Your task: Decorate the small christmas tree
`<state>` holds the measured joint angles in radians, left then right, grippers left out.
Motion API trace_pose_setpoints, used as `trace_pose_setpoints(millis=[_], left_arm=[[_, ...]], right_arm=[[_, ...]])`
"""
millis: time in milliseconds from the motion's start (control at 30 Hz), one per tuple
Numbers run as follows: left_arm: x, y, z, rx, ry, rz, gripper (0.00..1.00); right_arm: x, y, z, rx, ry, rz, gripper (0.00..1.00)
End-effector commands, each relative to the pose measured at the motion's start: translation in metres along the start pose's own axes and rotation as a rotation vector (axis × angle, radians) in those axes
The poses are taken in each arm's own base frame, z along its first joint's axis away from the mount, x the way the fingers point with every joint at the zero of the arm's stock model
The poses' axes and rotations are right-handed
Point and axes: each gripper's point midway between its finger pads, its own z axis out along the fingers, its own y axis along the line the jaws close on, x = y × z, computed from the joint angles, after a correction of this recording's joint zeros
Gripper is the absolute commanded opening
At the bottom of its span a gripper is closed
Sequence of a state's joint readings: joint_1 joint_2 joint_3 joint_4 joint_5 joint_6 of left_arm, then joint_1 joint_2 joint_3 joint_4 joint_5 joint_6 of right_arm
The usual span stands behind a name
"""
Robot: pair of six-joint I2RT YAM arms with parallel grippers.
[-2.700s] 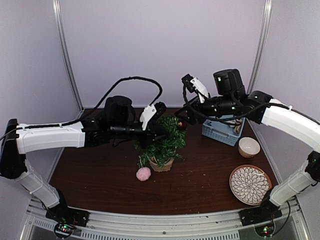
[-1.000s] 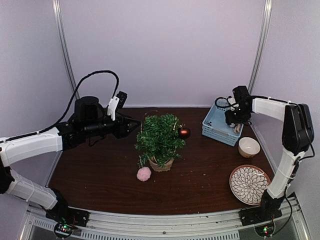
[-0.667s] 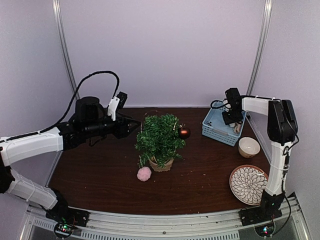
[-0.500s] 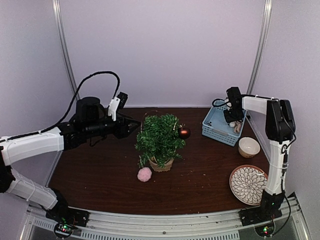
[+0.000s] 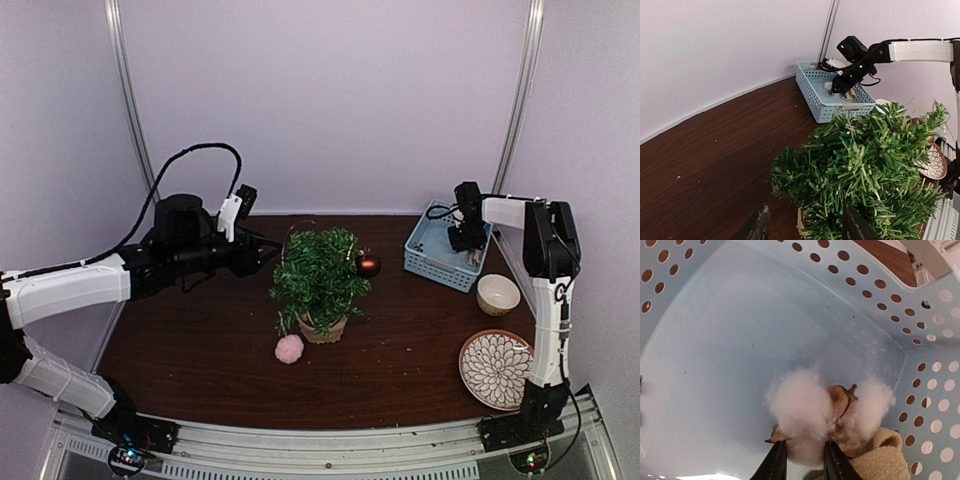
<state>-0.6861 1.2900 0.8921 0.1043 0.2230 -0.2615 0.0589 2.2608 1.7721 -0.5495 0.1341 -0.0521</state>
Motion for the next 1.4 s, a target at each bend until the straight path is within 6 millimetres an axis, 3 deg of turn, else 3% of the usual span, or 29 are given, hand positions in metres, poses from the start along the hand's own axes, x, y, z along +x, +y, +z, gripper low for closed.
trace_pose_setpoints(millis=[0,267,500,633,767,1067,1233,1367], left_arm=[[-0.015,0.004,0.001,-0.012,-0.051,0.02,0.5],[-0.018,0.003,-0.001,-0.008,-0.06,0.019,0.5],[-0.021,0.001,-0.006,-0.007,-0.071,0.019,0.5],[-0.021,0.001,-0.009,-0.007,-0.074,0.017,0.5],[-0.022,0.0,-0.011,-0.005,-0.079,0.016,0.5],[-0.022,-0.002,-0.012,0.003,-0.081,0.017,0.5],[-0.022,-0.001,-0.011,0.002,-0.08,0.018,0.5],[-0.022,-0.002,-0.009,0.007,-0.077,0.019,0.5]], right_arm=[[-0.009,0.001,-0.001,-0.032,-0.008,0.01,0.23],[-0.027,0.01,-0.034,-0.115,-0.086,0.03,0.0],[-0.041,0.023,-0.086,-0.21,-0.184,0.055,0.0],[-0.035,0.037,-0.105,-0.274,-0.195,0.044,0.0],[-0.016,0.055,-0.103,-0.298,-0.154,-0.018,0.0],[0.008,0.076,-0.065,-0.305,-0.056,-0.081,0.0],[0.015,0.076,-0.054,-0.289,-0.027,-0.089,0.26],[0.013,0.073,-0.053,-0.269,-0.028,-0.088,0.35]])
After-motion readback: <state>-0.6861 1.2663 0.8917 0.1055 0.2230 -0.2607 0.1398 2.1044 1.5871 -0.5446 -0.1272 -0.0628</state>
